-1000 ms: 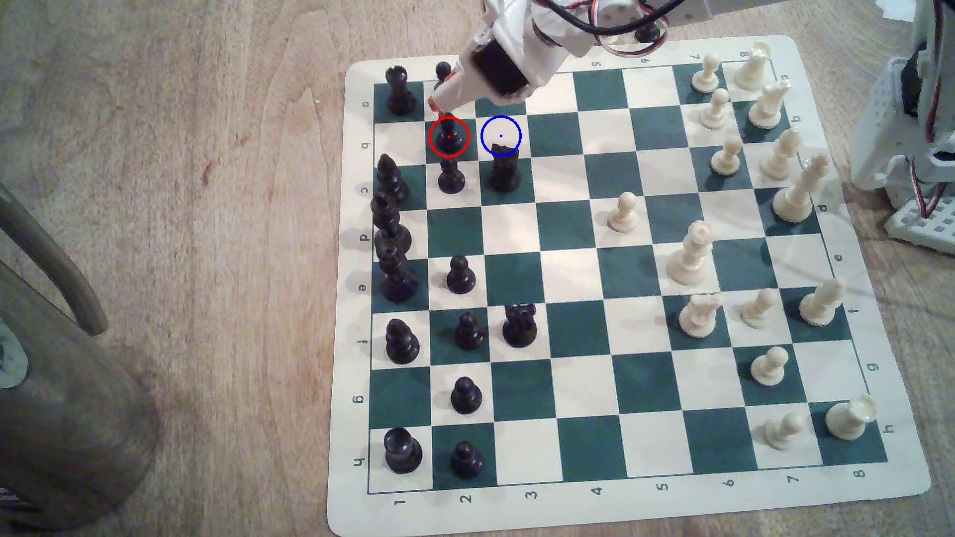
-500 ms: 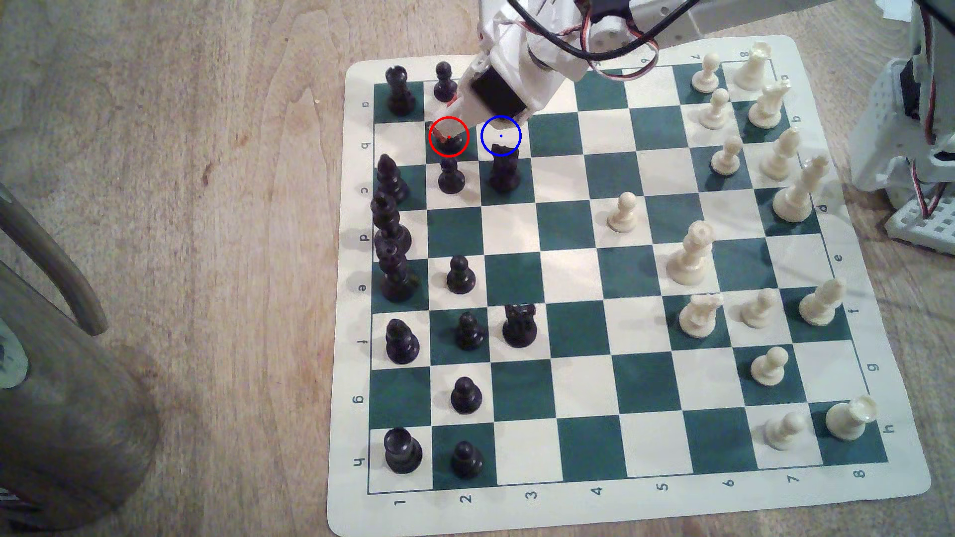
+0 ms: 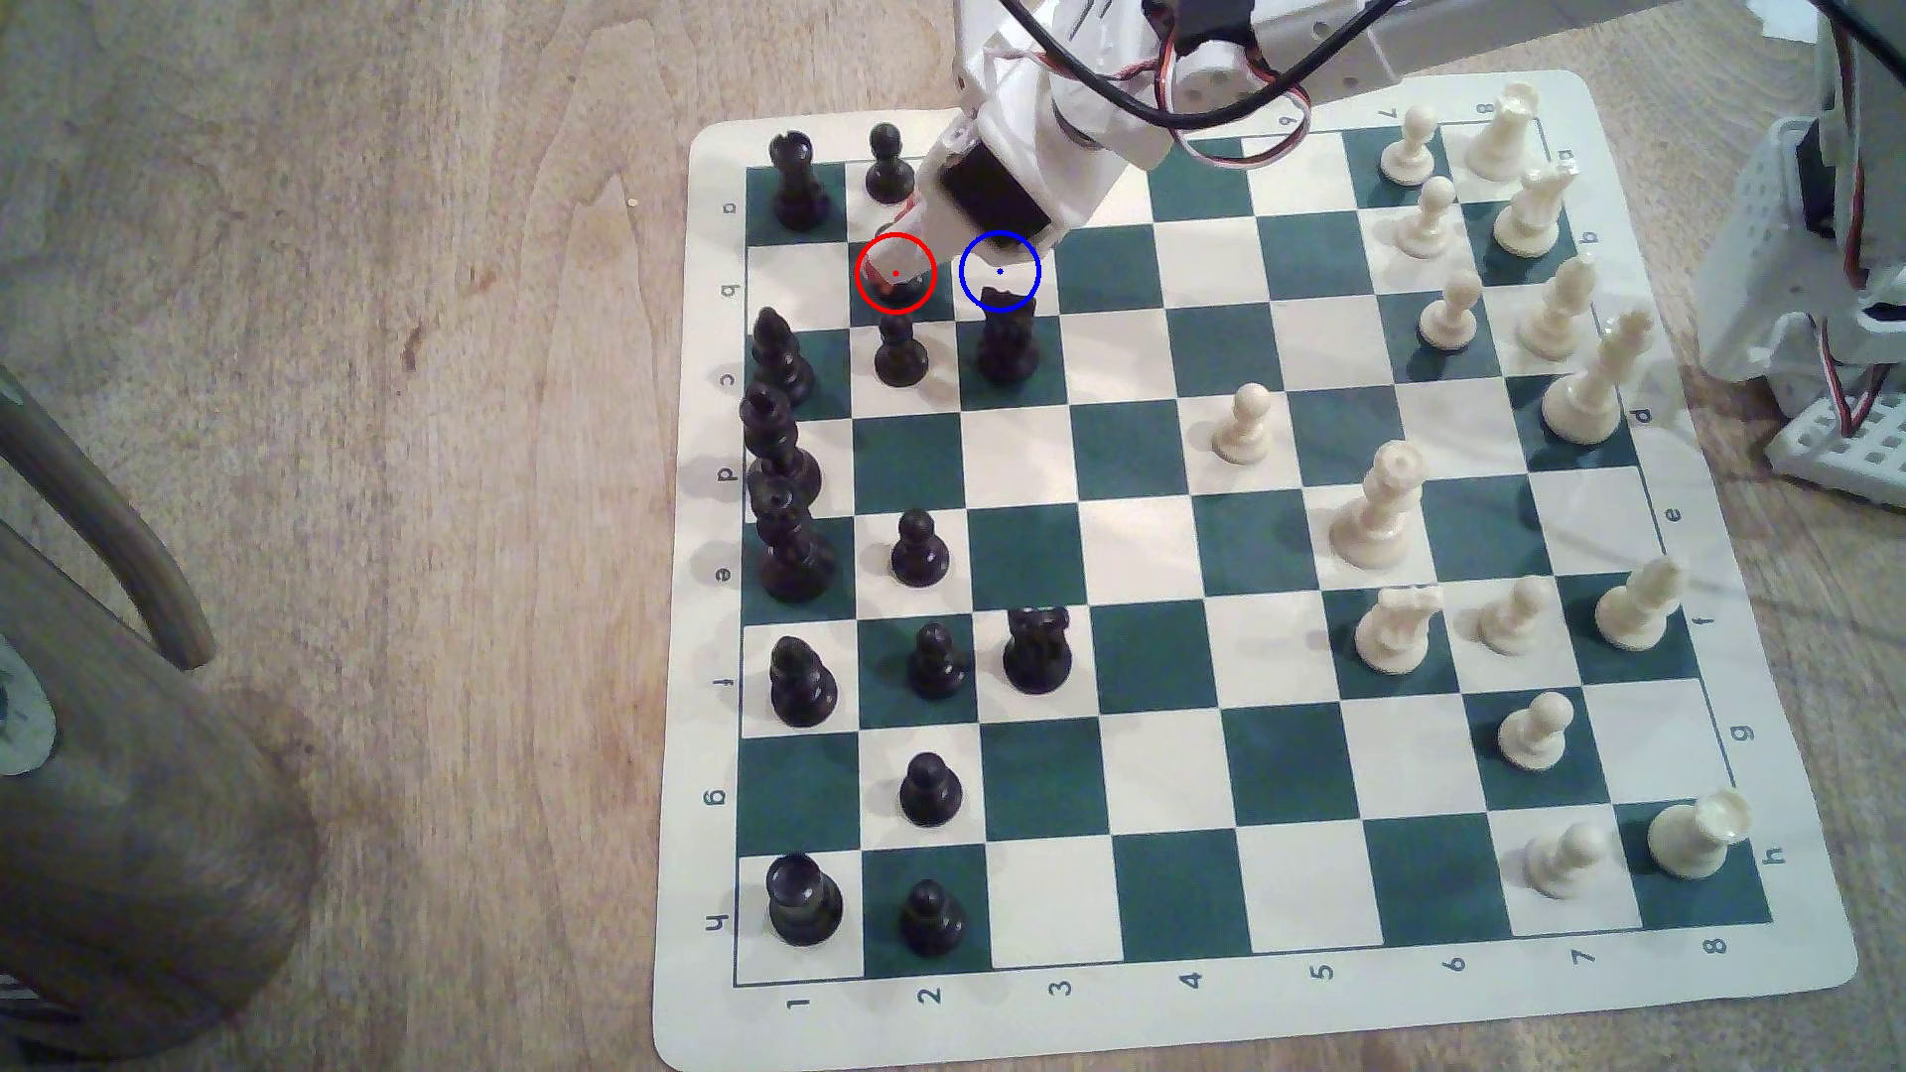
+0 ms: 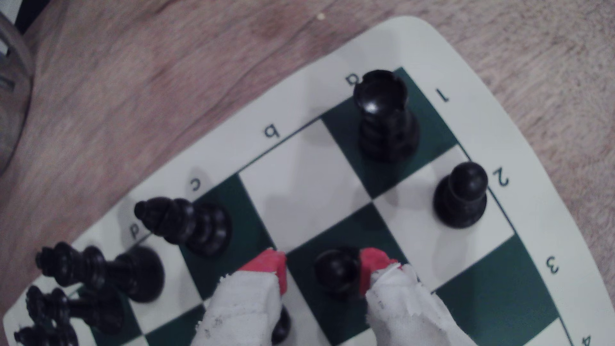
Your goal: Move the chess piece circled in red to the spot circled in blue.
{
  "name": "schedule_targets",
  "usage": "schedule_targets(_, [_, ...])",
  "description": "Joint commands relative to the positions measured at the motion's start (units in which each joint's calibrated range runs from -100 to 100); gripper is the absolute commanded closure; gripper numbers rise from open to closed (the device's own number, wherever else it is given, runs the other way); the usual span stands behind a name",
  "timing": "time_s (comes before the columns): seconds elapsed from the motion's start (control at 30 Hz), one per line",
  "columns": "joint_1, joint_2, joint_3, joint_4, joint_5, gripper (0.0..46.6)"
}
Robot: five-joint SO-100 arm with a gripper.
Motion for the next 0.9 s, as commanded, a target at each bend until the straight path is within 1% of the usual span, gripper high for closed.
schedule_targets(0.0, [0.84, -0.84, -4.53, -2.11, 0.15, 33.6])
schedule_targets(0.43, [0.92, -0.33, -4.08, -3.09, 0.00, 34.3])
schedule_targets(0.53, [0.92, -0.33, -4.08, -3.33, -0.10, 35.5])
schedule_targets(0.7, [0.92, 0.09, -3.72, -3.91, 0.00, 42.2])
schedule_targets(0.8, [0.84, 0.18, -3.72, -3.91, 0.10, 42.4])
schedule_targets(0.83, [0.84, 0.18, -3.72, -3.91, 0.15, 43.4])
schedule_targets(0.87, [0.77, 0.18, -3.72, -3.58, 0.29, 46.4])
